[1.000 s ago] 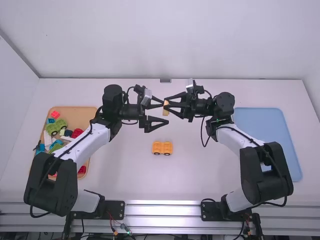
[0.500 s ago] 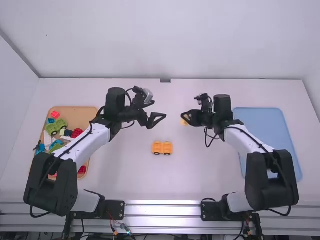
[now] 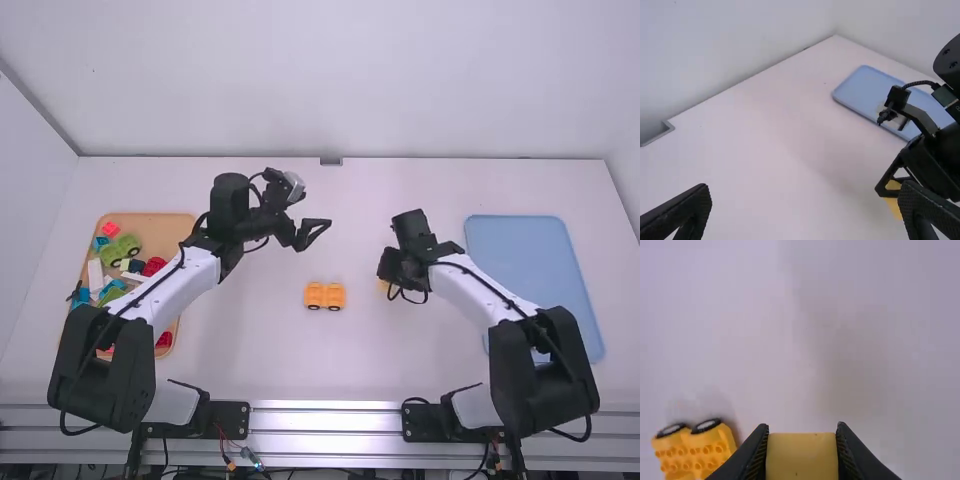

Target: Assemble lego blocks to make yellow taxi

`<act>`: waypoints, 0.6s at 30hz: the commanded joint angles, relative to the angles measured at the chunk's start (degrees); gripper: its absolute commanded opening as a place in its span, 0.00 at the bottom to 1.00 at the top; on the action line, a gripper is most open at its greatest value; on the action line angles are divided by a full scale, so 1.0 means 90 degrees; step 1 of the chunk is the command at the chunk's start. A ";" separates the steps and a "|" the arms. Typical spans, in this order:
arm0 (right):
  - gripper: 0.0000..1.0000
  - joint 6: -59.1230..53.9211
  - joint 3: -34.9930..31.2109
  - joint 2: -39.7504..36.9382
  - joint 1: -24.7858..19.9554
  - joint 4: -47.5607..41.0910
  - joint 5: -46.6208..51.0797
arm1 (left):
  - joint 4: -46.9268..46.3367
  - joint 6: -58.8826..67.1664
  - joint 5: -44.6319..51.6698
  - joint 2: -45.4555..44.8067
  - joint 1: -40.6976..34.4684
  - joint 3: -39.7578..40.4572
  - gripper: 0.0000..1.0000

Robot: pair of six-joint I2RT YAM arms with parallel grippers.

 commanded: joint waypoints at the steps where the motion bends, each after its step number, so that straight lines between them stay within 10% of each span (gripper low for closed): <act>1: 0.00 0.2399 0.0119 0.0070 0.0087 -0.0240 0.0095 | -0.0068 0.0063 0.0005 -0.0034 -0.0010 0.0063 0.99; 18: 0.00 0.5666 0.0192 0.0877 0.0236 -0.0250 0.0053 | -0.0321 -0.0527 -0.1134 -0.0034 0.0051 0.0063 0.99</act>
